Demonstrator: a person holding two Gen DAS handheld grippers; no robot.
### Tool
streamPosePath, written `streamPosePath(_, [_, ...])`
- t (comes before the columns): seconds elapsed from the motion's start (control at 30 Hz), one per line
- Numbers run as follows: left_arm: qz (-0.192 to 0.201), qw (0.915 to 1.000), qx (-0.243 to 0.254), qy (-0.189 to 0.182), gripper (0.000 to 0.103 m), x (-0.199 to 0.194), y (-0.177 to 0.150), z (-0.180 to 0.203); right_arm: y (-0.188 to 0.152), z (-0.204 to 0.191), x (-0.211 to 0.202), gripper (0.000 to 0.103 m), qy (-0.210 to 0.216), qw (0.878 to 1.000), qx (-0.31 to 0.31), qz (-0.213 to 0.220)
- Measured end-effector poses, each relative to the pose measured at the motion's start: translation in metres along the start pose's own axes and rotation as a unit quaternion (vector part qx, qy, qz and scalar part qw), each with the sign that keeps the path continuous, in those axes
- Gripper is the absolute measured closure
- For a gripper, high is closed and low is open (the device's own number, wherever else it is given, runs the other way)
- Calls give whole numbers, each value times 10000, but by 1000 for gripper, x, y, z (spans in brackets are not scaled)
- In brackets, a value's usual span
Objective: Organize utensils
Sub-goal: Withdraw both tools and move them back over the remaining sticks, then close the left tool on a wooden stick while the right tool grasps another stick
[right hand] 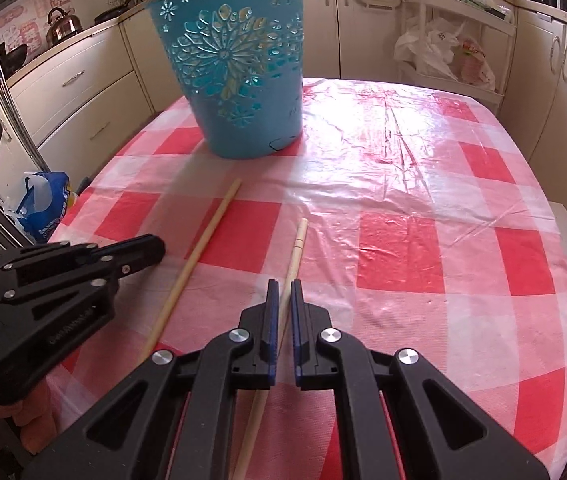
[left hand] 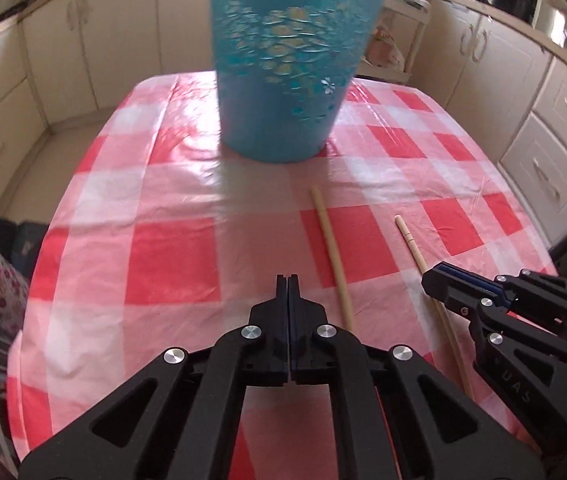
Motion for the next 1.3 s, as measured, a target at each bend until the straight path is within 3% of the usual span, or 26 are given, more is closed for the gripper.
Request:
streamPosePath(0.17, [151,9993,-295,-194,101,-9,2,-9,3,8,1,95,54,9997,210,-88])
streamPosePath(0.23, [194,9991,-242,-284,94,-9,9,-3,3,11,1,95,64,9996,274,-89])
streamPosePath(0.33, [222,9993,56,-279,67,-4,20,14,3,13,1,95,85,9993,345,-70])
streamPosePath(0.37, [237,9993,197,-205,62,-1,23,20,2,14,1,95,98,9993,369,-64])
streamPosePath(0.5, [-84,9979,641,93,65,24,26,34,1,17,0,94,152,9990,421,-34])
streamPosePath(0.53, [-27,9968,772,221,75,25,25,36,1,18,0,94,156,9990,421,-33])
streamPosePath(0.57, [-51,9962,835,254,94,24,25,36,1,18,-1,92,165,9990,421,-24])
streamPosePath(0.63, [-71,9970,741,216,98,18,22,32,1,18,-1,91,174,9990,421,-16])
streamPosePath(0.93, [60,9992,-363,-125,98,-14,-4,-22,3,8,1,83,15,9998,218,-27])
streamPosePath(1.0, [22,9991,-396,-149,97,-13,-4,-26,4,4,2,83,-80,9999,80,-29])
streamPosePath(1.07, [3,9993,-355,-127,91,-14,-2,-27,5,-1,4,94,-85,9999,-67,-53])
streamPosePath(1.3, [-25,10000,-1,58,72,-6,1,-11,7,-2,7,95,-43,9998,-119,-137])
Point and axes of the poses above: each gripper's, at about its wrist camera, not at the fingertips, and x roughly the way its jaws point, z to its right, y to its top, the point moved 3 cm from there along x, roughly the way its jaws point, and after that the axes turned 2 degrees about -y, right-handed, at the moved point
